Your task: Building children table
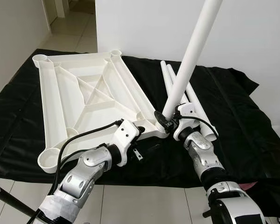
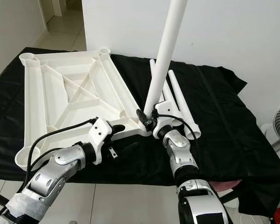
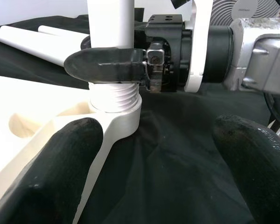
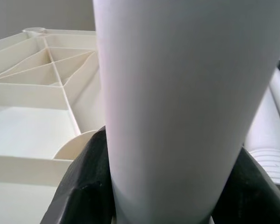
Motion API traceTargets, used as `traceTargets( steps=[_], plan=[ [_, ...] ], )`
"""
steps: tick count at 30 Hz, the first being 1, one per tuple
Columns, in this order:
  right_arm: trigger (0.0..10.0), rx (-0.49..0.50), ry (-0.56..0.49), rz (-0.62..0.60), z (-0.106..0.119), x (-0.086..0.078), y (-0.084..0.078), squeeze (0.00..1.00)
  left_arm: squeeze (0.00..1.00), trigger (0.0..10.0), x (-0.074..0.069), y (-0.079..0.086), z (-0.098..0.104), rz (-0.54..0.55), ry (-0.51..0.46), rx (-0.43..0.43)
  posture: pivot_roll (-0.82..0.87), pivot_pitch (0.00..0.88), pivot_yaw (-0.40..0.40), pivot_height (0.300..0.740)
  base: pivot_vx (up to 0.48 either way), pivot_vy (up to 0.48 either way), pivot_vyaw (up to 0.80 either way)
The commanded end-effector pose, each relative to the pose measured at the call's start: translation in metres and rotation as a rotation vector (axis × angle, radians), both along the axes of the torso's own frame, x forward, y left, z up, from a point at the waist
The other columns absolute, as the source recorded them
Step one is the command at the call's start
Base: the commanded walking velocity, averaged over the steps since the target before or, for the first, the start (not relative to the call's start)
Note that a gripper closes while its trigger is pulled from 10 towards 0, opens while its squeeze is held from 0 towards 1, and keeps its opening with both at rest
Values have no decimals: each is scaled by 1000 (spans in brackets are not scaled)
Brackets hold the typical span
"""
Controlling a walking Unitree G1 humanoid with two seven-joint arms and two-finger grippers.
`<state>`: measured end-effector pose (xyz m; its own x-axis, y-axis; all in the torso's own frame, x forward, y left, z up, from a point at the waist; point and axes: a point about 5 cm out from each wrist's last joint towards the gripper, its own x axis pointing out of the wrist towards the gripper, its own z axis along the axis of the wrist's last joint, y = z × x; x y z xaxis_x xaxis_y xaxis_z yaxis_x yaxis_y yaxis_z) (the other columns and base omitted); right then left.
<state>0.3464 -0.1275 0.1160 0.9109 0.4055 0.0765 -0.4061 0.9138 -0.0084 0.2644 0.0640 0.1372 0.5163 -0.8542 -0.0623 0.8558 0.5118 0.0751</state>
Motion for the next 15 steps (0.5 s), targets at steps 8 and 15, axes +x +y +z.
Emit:
traceTargets(
  steps=[8, 15],
  plan=[
    [10000, 64, 121, -349, -29, -20, 14, 0, 0, 10000, -2, -7, 1, -93, 1, -7, 35, 0, -84, 740, 0, 0, 0],
    [10000, 82, 118, -316, -25, -26, 23, 0, 0, 10000, -1, -6, 0, -97, -1, 1, 32, 0, -83, 740, 0, 0, 0]
  ],
)
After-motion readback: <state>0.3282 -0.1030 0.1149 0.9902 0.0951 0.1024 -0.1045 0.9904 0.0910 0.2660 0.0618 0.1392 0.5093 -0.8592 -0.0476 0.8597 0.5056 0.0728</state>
